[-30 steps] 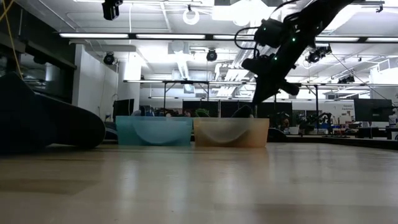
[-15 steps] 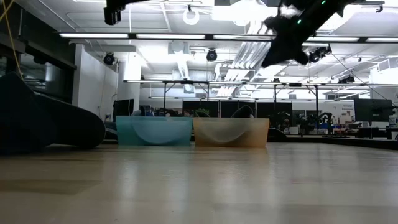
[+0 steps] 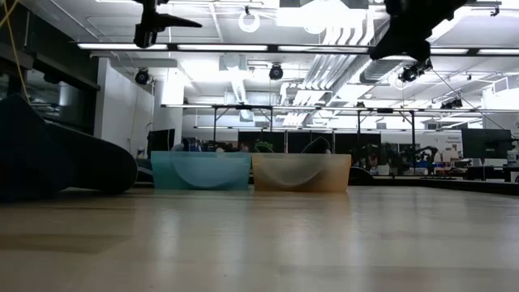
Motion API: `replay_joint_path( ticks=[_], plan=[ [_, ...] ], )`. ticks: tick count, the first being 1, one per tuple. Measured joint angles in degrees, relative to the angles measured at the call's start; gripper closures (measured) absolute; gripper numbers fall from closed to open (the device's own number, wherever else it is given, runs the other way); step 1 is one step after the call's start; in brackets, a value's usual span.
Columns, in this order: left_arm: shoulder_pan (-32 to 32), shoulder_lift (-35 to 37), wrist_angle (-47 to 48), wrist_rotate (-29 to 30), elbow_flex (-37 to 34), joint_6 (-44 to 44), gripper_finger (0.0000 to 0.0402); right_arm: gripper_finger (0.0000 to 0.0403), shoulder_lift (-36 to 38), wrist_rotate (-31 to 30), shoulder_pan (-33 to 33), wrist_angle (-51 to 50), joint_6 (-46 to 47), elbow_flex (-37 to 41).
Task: Pick & Place hat
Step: Put the bottom blue cap into the green bin
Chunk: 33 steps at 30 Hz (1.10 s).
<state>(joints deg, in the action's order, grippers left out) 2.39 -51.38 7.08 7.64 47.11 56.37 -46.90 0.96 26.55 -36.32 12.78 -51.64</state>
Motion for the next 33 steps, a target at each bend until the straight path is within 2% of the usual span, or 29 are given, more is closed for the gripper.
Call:
replay_joint_path(
  ticks=[6, 11, 18, 25, 29, 33],
  plan=[
    [-9.0, -2.0, 0.7, 10.8, 0.0, 4.0, 0.0154, 0.0403, 2.6, 7.8, 0.0, -3.6, -3.2, 0.0],
    [-16.0, -5.0, 0.8, 17.9, 0.0, 8.1, 0.0172, 0.0402, 3.9, 13.1, 0.0, -4.8, -5.7, 0.0],
    [-23.5, -10.1, 0.4, 22.0, 0.0, 15.6, 0.02, 0.0395, 4.7, 20.8, 0.0, -6.5, -5.9, 0.0],
    [-27.4, -14.7, 0.6, 23.3, 0.2, 21.4, 0.0213, 0.0329, 5.2, 24.2, 0.0, -12.0, -8.1, 0.0],
    [-28.3, -17.8, 10.3, 22.0, 4.9, 23.1, 0.0214, 0.0288, 6.3, 25.9, 0.0, -12.9, -10.1, 0.0],
    [-28.3, -21.4, 29.0, 19.8, 14.3, 25.6, 0.0214, 0.0258, 7.4, 26.5, 0.0, -13.0, -10.3, 0.0]
  ],
)
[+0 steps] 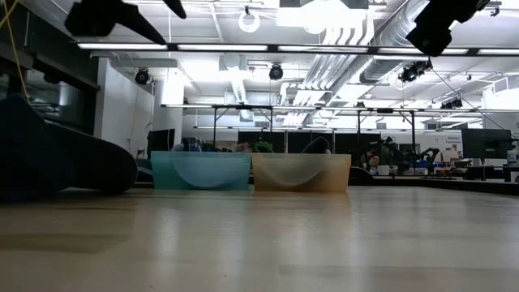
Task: Pick & Place hat
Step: Put the bottom blue cap into the green bin
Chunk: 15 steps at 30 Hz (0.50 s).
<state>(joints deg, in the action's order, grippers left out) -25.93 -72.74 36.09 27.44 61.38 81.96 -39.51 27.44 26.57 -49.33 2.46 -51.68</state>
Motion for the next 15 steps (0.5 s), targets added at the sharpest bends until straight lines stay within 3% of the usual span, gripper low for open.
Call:
replay_joint_path(
  ticks=[8, 15],
  plan=[
    [0.0, -13.5, 34.8, -4.2, 21.1, 2.8, 0.0214, 0.0223, 0.3, -0.2, 0.0, -2.4, -1.0, 0.0],
    [0.0, -22.8, 41.5, -12.1, 27.0, 5.2, 0.0214, 0.0217, 0.3, -0.3, 0.0, -2.3, -1.5, 0.0]
  ],
)
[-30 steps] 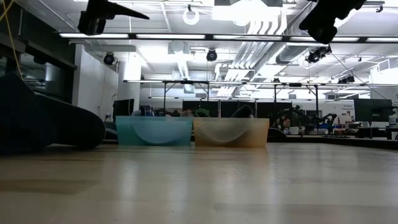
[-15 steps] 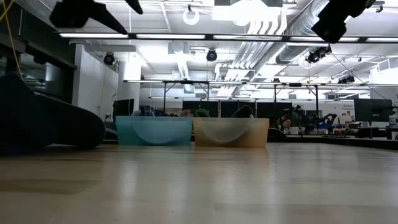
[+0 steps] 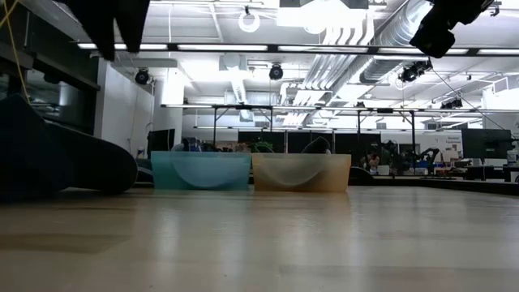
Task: Pick & Place hat
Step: Put the bottom blue cap into the green bin
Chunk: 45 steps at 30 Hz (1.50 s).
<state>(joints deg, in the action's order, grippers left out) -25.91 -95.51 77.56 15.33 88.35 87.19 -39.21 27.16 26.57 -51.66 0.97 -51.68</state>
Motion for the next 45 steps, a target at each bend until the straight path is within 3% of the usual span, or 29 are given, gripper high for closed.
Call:
replay_joint_path(
  ticks=[10, 15, 22, 28, 35, 45],
  plan=[
    [-1.0, -3.9, 2.1, -6.1, 0.0, 5.0, 0.0202, 0.0217, 0.0, 0.0, 0.0, 0.0, -1.0, 0.0],
    [-3.5, -3.9, 8.7, -7.4, 0.0, 13.2, 0.0154, 0.0217, 0.0, 0.0, 0.0, 0.0, -1.0, 0.0],
    [-8.3, -3.9, 7.4, -4.2, -2.3, 20.2, 0.0096, 0.0217, 0.0, 0.0, 0.0, 0.0, -1.5, 0.0],
    [-9.5, -3.9, 4.1, -4.4, -7.7, 26.9, 0.0093, 0.0217, 0.0, 0.0, 0.0, 0.0, -1.7, 0.0],
    [-9.3, -3.9, -0.7, -4.0, -12.3, 25.6, 0.0092, 0.0217, 0.0, 0.0, 0.0, 0.0, -1.7, 0.0],
    [-9.4, -3.9, -8.0, -4.1, -20.0, 31.2, 0.0106, 0.0217, 0.0, 0.0, 0.0, 0.0, -1.5, 0.0]
  ],
)
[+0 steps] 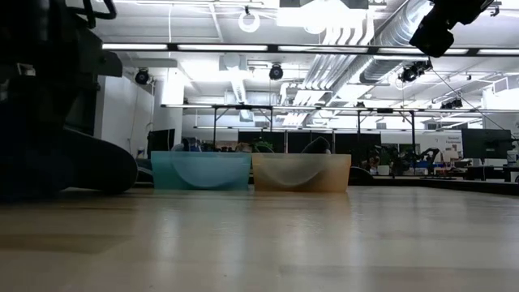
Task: Pick & Place hat
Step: Put the bottom blue cap into the green bin
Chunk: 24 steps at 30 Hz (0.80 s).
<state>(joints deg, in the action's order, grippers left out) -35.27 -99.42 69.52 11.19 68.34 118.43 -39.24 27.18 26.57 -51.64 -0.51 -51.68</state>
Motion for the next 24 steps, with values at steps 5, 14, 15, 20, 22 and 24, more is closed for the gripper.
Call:
replay_joint_path(
  ticks=[5, 14, 15, 20, 22, 24],
  plan=[
    [1.0, 0.0, -0.8, 2.9, -0.1, 0.6, 0.016, 0.0217, 0.0, 0.0, 0.0, 0.0, 0.0, 0.0],
    [3.1, 0.0, -0.2, 3.4, -0.1, 0.4, 0.0334, 0.0217, 0.0, -0.2, 0.0, 0.0, 0.5, 0.0],
    [3.1, 0.0, -0.4, 3.6, -0.1, 0.4, 0.036, 0.0217, 0.0, -0.2, 0.0, 0.0, 0.5, 0.0],
    [3.0, 0.0, -0.6, 3.9, -0.1, 0.3, 0.0389, 0.0217, 0.0, -0.2, 0.0, 0.0, 0.5, 0.0],
    [3.0, 0.0, -0.5, 3.7, 0.1, -0.1, 0.0394, 0.0217, 0.0, -0.2, 0.0, 0.0, 0.4, 0.0],
    [3.0, 0.0, -0.4, 3.8, 1.1, -1.3, 0.0395, 0.0217, 0.0, -0.2, 0.0, 0.0, 0.4, 0.0]
  ],
)
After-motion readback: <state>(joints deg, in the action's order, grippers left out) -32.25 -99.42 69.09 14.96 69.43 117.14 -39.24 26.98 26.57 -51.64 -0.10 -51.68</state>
